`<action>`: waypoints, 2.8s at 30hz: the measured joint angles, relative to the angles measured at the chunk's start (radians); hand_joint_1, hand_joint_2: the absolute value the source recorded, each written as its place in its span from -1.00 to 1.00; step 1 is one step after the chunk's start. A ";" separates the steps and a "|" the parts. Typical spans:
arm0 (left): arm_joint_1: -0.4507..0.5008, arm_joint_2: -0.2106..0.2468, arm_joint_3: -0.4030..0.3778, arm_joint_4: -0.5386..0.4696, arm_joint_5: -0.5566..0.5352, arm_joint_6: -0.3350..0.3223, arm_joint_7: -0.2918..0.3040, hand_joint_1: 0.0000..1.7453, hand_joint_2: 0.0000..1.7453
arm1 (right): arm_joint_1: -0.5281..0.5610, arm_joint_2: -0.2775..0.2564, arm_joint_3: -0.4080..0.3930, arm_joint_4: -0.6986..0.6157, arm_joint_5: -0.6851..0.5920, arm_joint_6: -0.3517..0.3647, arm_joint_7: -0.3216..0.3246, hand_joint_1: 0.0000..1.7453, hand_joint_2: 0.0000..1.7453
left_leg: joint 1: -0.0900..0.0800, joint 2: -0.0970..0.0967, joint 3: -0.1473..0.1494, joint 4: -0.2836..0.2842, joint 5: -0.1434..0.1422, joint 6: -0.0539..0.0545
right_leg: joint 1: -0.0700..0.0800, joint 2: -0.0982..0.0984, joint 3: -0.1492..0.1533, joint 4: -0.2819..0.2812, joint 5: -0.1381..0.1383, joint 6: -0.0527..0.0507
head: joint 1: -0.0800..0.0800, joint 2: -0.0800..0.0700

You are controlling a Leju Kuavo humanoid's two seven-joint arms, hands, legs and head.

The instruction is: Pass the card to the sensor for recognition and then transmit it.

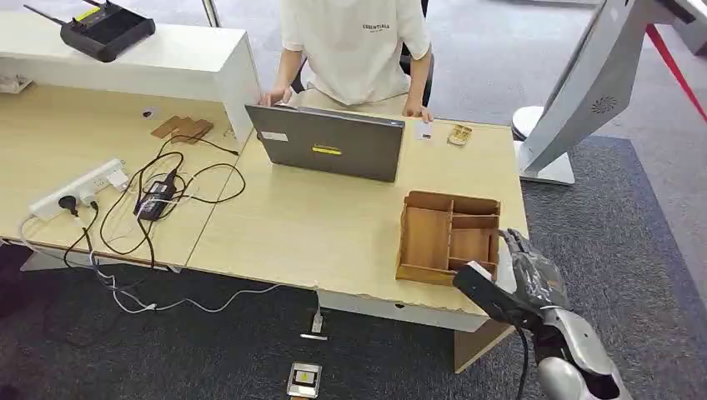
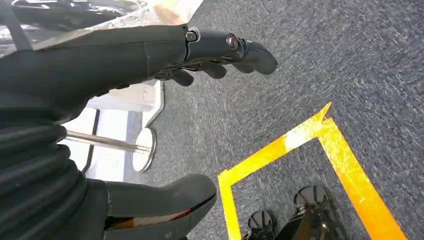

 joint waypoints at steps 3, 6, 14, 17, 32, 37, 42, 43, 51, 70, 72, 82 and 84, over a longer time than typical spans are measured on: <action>0.000 0.002 0.000 0.000 -0.002 0.000 0.001 -1.00 1.00 | 0.000 0.004 0.011 0.001 -0.003 0.000 0.000 -1.00 1.00 | 0.000 0.000 0.000 0.000 0.000 0.000 | 0.000 0.000 0.000 0.000 0.000 0.000 | 0.000 0.000; 0.000 0.003 0.000 0.000 -0.003 -0.011 -0.001 -1.00 1.00 | -0.001 0.011 0.020 0.003 -0.004 -0.003 0.000 -1.00 1.00 | 0.000 0.000 0.000 0.000 0.000 0.000 | 0.000 0.000 0.000 0.000 0.000 0.000 | 0.000 0.000; 0.000 0.011 -0.003 0.000 -0.017 -0.024 -0.003 -1.00 1.00 | -0.008 0.043 0.043 0.033 0.018 -0.057 -0.045 -1.00 1.00 | 0.000 0.000 0.000 0.000 0.000 0.000 | 0.000 0.000 0.000 0.000 0.000 0.000 | 0.000 0.000; 0.000 0.015 -0.011 0.000 -0.018 -0.024 -0.003 -1.00 1.00 | -0.024 0.066 0.053 0.076 0.029 -0.081 -0.065 -1.00 1.00 | 0.000 0.000 0.000 0.000 0.000 0.000 | 0.001 0.000 0.000 0.000 0.000 0.000 | 0.000 0.000; 0.003 0.035 -0.026 0.000 -0.040 -0.057 -0.003 -1.00 1.00 | -0.037 0.100 0.072 0.177 0.048 -0.168 -0.084 -1.00 1.00 | 0.000 0.000 0.000 0.000 0.000 0.000 | 0.001 0.000 0.000 0.000 0.000 0.000 | 0.000 0.000; 0.003 0.039 -0.030 0.000 -0.045 -0.059 -0.005 -1.00 1.00 | -0.040 0.101 0.071 0.207 0.072 -0.203 -0.087 -1.00 1.00 | 0.000 0.000 0.000 0.000 0.000 0.000 | 0.001 0.000 0.000 0.000 0.000 0.000 | 0.000 0.000; 0.003 0.045 -0.035 0.000 -0.052 -0.064 -0.006 -1.00 1.00 | -0.042 0.102 0.065 0.232 0.085 -0.233 -0.090 -1.00 1.00 | 0.000 0.000 0.000 0.000 0.000 0.000 | 0.001 0.000 0.000 0.000 0.000 0.000 | 0.000 0.000; 0.003 0.047 -0.035 0.000 -0.053 -0.066 -0.006 -1.00 1.00 | -0.043 0.102 0.063 0.238 0.087 -0.238 -0.090 -1.00 1.00 | 0.000 0.000 0.000 0.000 0.000 0.000 | 0.001 0.000 0.000 0.000 0.000 0.000 | 0.000 0.000; 0.004 0.051 -0.042 0.000 -0.064 -0.066 0.000 -1.00 1.00 | -0.051 0.107 0.060 0.284 0.095 -0.277 -0.108 -1.00 1.00 | 0.000 0.000 0.000 0.000 0.000 0.000 | 0.001 0.000 0.000 0.000 0.000 0.000 | 0.000 0.000; 0.005 0.058 -0.060 0.000 -0.088 -0.083 0.008 -1.00 1.00 | -0.073 0.132 0.055 0.365 0.115 -0.306 -0.138 -1.00 1.00 | 0.000 0.000 0.000 0.000 0.000 0.000 | 0.001 0.000 0.000 0.000 0.000 0.000 | 0.000 0.000; 0.005 0.060 -0.060 0.000 -0.091 -0.084 0.009 -1.00 1.00 | -0.075 0.135 0.056 0.371 0.116 -0.306 -0.138 -1.00 1.00 | 0.000 0.000 0.000 0.000 0.000 0.000 | 0.001 0.000 0.000 0.000 0.000 0.000 | 0.000 0.000; 0.006 0.069 -0.069 0.000 -0.105 -0.096 0.013 -1.00 1.00 | -0.088 0.148 0.056 0.400 0.116 -0.306 -0.145 -1.00 1.00 | 0.000 0.000 0.000 0.000 0.000 0.000 | 0.001 0.000 0.000 0.000 0.000 0.000 | 0.000 0.000; 0.006 0.071 -0.070 0.000 -0.106 -0.096 0.013 -1.00 1.00 | -0.089 0.150 0.057 0.403 0.116 -0.306 -0.145 -1.00 1.00 | 0.000 0.000 0.000 0.000 0.000 0.000 | 0.001 0.000 0.000 0.000 0.000 0.000 | 0.000 0.000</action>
